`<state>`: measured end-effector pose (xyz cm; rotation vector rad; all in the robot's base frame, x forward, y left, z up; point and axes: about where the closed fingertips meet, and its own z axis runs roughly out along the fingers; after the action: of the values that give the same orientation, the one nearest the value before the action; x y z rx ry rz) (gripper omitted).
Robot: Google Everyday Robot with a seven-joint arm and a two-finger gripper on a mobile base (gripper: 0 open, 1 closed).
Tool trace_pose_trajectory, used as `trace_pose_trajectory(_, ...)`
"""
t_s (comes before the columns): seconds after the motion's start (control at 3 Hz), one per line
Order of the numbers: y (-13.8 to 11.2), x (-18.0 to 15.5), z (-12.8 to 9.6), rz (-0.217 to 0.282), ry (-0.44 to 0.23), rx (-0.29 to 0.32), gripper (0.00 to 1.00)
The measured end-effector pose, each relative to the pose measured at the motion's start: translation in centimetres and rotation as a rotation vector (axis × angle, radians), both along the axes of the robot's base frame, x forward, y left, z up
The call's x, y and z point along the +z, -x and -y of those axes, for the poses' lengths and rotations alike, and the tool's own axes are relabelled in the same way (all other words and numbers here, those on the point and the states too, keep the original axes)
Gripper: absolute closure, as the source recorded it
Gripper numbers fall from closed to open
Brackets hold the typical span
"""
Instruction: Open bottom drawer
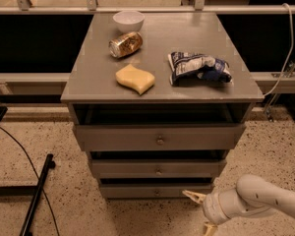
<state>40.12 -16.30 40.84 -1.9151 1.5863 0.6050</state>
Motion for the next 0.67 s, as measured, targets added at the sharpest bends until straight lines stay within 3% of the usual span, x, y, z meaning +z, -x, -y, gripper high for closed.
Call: trace_pose_trajectory(0.67, 0.55, -0.79, -0.9, -0.016, 0.029, 0.006, 0.0)
